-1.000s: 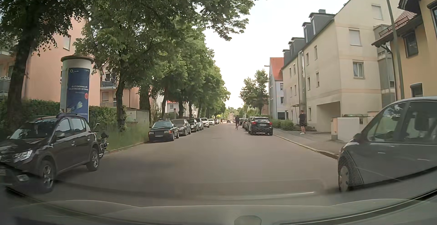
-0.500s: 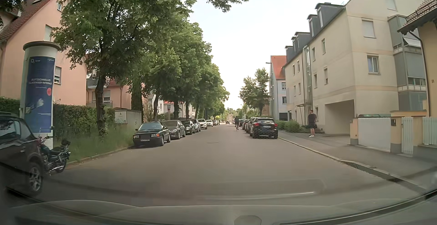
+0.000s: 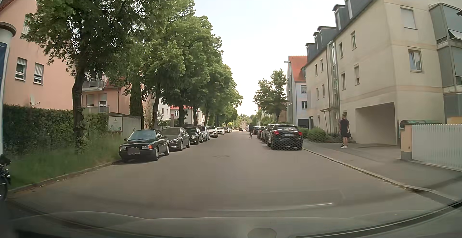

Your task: Follow the waypoints while adhering to traffic rules and regulations

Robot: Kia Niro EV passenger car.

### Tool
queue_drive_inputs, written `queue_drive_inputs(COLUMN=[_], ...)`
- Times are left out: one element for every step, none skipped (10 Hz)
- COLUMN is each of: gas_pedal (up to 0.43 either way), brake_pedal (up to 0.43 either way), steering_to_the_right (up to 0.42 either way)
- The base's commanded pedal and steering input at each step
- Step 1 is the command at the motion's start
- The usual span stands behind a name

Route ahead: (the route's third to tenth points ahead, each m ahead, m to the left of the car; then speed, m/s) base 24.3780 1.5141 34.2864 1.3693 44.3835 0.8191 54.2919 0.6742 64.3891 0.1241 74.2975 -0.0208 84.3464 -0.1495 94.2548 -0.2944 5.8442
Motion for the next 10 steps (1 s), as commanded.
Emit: queue_drive_inputs(gas_pedal=[0.13, 0.13, 0.13, 0.118, 0.098, 0.087, 0.079, 0.079, 0.079, 0.079], brake_pedal=[0.0, 0.0, 0.0, 0.0, 0.0, 0.0, 0.0, 0.0, 0.0, 0.0], steering_to_the_right=[-0.008, -0.009, -0.01, -0.01, -0.01, -0.01, -0.008, -0.008, -0.007, -0.007])
